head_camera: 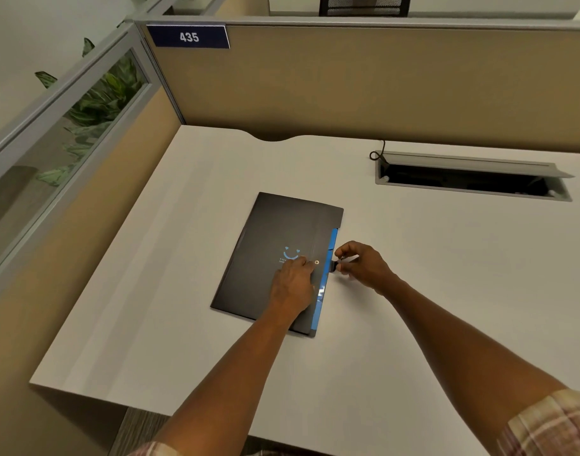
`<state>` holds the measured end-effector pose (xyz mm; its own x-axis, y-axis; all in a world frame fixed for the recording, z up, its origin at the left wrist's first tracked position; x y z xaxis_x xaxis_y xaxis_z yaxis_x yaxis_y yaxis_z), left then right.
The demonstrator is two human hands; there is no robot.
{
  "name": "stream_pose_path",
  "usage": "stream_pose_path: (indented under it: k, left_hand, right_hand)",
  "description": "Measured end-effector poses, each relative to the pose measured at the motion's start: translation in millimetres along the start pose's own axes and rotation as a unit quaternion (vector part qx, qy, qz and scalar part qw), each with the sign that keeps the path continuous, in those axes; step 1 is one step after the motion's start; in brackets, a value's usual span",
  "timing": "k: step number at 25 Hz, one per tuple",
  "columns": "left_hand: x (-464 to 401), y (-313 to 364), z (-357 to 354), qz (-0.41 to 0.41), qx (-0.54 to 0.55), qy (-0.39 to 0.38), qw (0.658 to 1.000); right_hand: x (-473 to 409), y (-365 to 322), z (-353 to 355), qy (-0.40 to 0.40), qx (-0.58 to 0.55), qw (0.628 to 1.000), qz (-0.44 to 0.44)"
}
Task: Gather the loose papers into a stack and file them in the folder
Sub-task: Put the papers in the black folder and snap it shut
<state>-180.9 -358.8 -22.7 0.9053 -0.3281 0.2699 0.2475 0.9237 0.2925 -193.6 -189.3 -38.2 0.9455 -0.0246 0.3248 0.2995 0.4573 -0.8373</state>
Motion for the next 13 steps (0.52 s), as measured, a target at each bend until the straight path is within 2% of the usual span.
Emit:
stream_pose_path:
  k: [5,13]
  left_hand:
    - [-0.6,-4.9,-4.0,-0.006,0.0,-0.054,0.999]
    - [6.4,-10.1,-3.3,0.026,0.045,-0.046,0.998]
  right_hand:
    - [-1.7,-14.4,-13.7,0.022,0.074,0.997,0.029]
    - [14.1,-24.8,-36.5,-0.002,0.223,0.965,0.139]
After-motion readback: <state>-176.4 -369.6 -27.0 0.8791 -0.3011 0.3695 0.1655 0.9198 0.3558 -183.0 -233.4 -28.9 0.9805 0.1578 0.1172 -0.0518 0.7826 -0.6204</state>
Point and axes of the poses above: each hand's wrist, its own x-axis away from the middle knuckle, its own z-axis out of the back of the hand, y = z × x, the point moved 8 cm from there along -x, towards the middle knuckle, and after that the axes turned 2 degrees about z, right-handed, at the moved point
